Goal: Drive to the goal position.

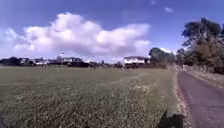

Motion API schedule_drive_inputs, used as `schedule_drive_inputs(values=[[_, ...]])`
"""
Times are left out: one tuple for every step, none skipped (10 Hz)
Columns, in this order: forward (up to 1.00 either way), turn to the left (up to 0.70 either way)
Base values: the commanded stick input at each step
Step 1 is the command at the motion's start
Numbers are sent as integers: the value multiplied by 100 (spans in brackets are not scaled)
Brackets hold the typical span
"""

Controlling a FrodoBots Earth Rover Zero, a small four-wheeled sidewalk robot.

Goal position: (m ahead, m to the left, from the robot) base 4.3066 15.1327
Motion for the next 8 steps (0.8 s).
schedule_drive_inputs(values=[[29,38],[55,21],[70,4],[70,2],[70,2],[70,8],[70,14],[70,14]])
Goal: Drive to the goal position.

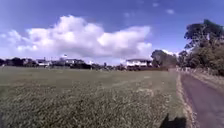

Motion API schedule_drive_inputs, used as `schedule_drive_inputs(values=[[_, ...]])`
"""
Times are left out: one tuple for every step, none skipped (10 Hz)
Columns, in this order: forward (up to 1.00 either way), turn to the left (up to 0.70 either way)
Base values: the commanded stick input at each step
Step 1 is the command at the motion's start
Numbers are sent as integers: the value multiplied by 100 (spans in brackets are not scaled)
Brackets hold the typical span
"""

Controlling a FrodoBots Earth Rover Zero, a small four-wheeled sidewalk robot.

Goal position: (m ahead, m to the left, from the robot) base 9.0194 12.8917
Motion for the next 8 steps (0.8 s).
schedule_drive_inputs(values=[[70,14],[70,14],[70,14],[70,14],[70,14],[70,14],[70,14],[70,14]])
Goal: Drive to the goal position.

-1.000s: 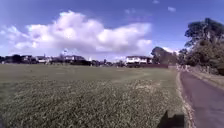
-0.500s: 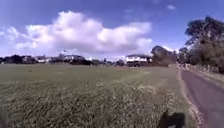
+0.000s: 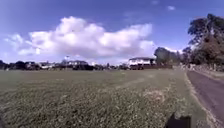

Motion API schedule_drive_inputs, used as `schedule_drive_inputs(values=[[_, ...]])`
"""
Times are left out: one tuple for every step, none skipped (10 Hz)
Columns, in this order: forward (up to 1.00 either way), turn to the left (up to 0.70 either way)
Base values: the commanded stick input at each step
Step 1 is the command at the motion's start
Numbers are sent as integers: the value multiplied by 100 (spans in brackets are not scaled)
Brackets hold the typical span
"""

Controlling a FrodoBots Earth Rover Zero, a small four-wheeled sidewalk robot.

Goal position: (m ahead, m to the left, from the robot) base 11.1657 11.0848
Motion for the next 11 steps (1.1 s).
schedule_drive_inputs(values=[[70,14],[70,14],[70,14],[70,14],[70,14],[70,14],[26,27],[13,31],[4,70],[4,70],[4,70]])
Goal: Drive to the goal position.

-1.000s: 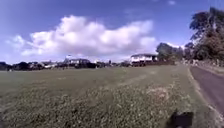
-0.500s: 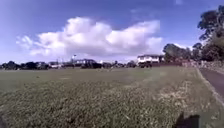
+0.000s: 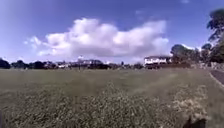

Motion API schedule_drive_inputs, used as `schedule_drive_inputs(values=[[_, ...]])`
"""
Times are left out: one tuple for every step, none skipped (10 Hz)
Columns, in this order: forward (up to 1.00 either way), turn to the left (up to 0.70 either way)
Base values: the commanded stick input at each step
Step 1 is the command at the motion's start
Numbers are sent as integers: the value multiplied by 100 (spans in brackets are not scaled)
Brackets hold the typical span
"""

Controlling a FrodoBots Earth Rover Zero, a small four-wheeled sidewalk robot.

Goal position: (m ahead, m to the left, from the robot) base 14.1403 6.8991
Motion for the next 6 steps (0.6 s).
schedule_drive_inputs(values=[[4,70],[4,70],[4,70],[6,22],[6,17],[6,12]])
